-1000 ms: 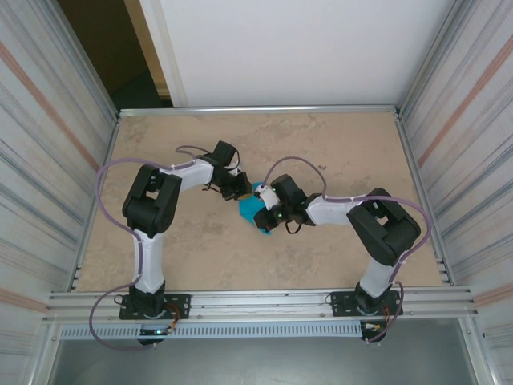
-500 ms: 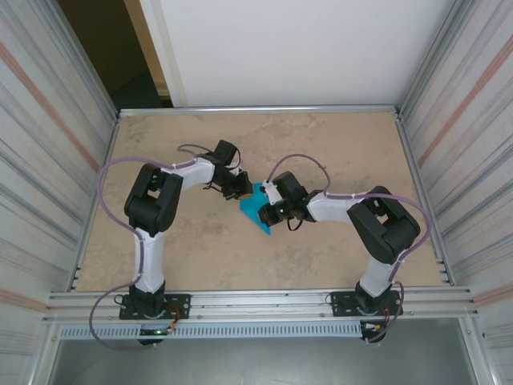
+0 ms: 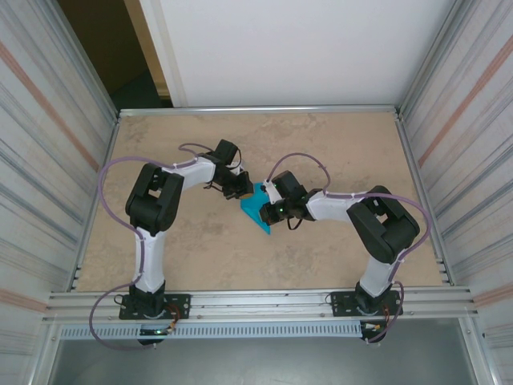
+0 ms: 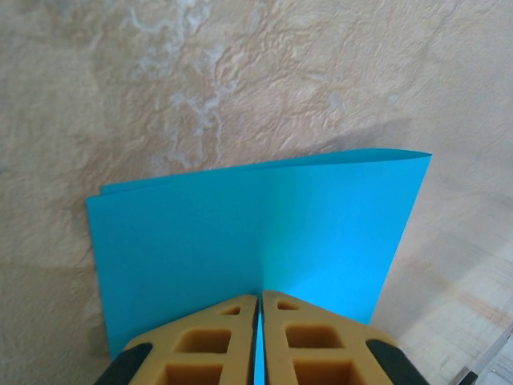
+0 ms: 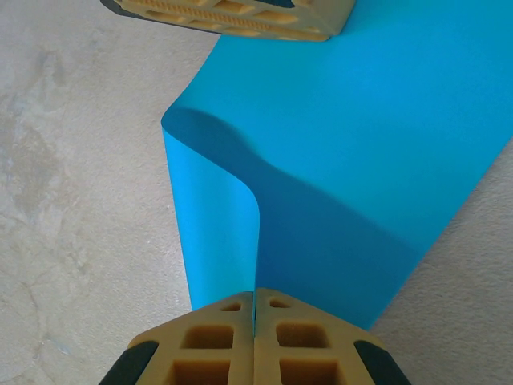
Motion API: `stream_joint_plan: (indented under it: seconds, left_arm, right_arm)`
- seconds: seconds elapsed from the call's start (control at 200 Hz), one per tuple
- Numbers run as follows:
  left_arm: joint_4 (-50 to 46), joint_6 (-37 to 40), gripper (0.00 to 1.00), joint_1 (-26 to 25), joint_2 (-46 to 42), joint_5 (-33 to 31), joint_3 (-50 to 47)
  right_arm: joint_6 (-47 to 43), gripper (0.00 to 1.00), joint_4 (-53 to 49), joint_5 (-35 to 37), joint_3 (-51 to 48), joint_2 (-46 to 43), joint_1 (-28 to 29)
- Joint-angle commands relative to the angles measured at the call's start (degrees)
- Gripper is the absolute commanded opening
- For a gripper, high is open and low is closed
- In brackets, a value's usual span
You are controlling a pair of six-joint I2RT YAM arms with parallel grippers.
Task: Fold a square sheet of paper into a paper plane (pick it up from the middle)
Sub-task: Third fold the triangle at the center of the table.
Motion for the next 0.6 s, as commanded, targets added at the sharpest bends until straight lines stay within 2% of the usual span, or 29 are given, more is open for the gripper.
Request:
stream_joint_plan:
  seconds: [0.0, 0.596]
  left_arm:
    - [-3.69, 1.51, 0.12, -0.85, 2.6, -1.17, 0.19]
    - [-3.78, 1.49, 0.11, -1.03, 2.49, -0.89, 0.21]
  right_arm:
    - [0.81, 0.03, -1.42, 1.12, 1.8, 1.19, -0.12]
    - [0.94, 0.03, -2.86, 1.64, 2.69, 2.35, -0.09]
